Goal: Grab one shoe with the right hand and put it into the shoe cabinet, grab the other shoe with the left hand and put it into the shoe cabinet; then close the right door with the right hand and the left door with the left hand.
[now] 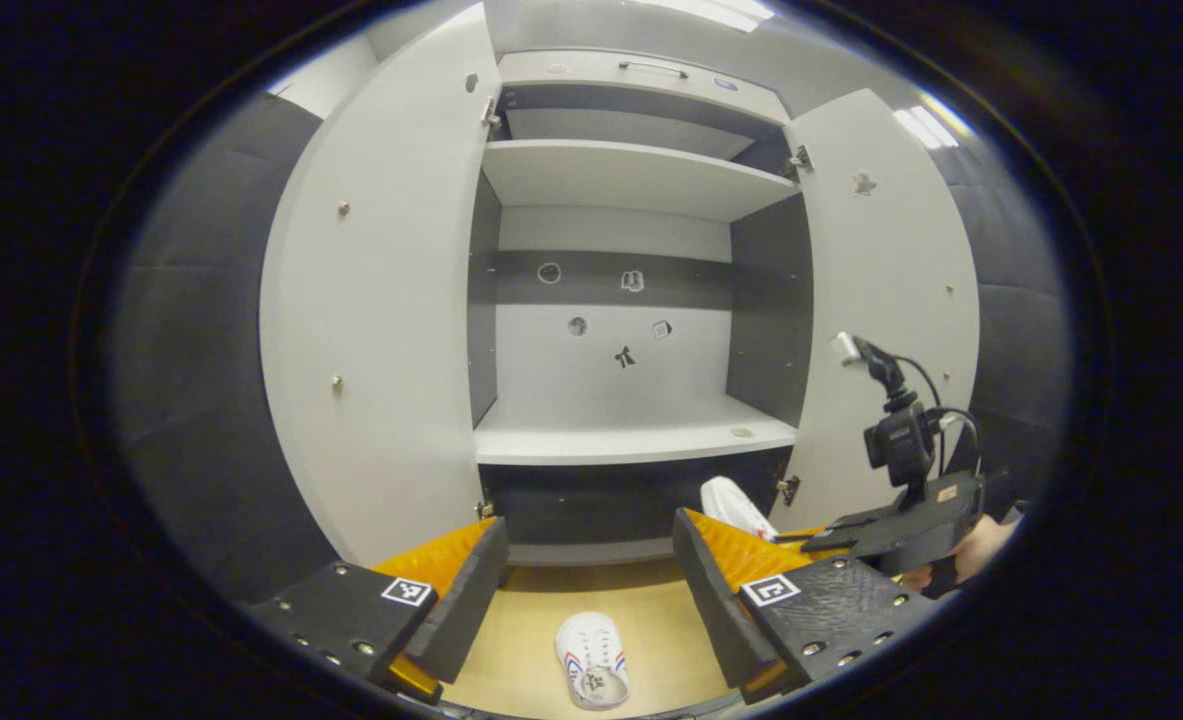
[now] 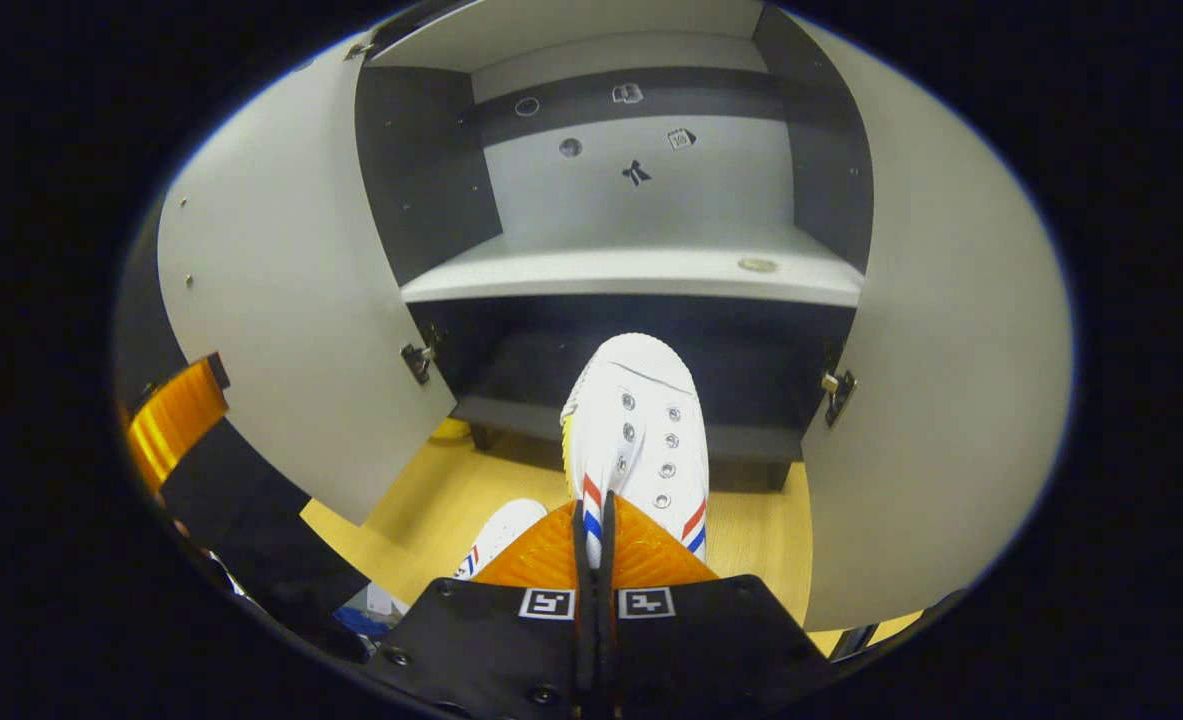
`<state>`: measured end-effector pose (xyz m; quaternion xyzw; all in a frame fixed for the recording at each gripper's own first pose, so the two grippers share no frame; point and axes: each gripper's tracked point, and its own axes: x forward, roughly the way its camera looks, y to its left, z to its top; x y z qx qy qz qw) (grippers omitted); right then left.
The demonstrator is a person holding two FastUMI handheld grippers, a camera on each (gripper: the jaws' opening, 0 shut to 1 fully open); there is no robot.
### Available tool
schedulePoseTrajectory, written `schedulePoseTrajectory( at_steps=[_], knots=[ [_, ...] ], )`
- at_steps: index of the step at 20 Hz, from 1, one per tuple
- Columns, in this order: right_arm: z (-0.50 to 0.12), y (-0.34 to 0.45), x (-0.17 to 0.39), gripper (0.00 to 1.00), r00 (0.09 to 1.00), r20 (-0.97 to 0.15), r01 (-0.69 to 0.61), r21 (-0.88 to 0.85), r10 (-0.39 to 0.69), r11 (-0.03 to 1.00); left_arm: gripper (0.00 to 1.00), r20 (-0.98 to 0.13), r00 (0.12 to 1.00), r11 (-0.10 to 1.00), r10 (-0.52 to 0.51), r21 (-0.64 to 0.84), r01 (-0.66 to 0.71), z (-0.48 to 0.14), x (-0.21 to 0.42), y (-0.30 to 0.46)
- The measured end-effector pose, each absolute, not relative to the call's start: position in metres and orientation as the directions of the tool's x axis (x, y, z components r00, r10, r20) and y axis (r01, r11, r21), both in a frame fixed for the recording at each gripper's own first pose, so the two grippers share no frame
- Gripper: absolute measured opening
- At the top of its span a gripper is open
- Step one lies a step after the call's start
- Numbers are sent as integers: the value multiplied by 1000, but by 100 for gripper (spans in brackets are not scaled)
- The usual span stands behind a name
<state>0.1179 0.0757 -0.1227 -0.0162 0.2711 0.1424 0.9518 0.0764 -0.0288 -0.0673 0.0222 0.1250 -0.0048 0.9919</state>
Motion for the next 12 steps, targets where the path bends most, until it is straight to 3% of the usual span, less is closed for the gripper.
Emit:
schedulePoseTrajectory(
  at_steps=[12],
  knots=[
    [11, 85, 218, 2, 934, -257, -243, 54, 248, 969, 97, -209, 978, 997, 23, 77, -7, -55, 76, -6]
  ],
)
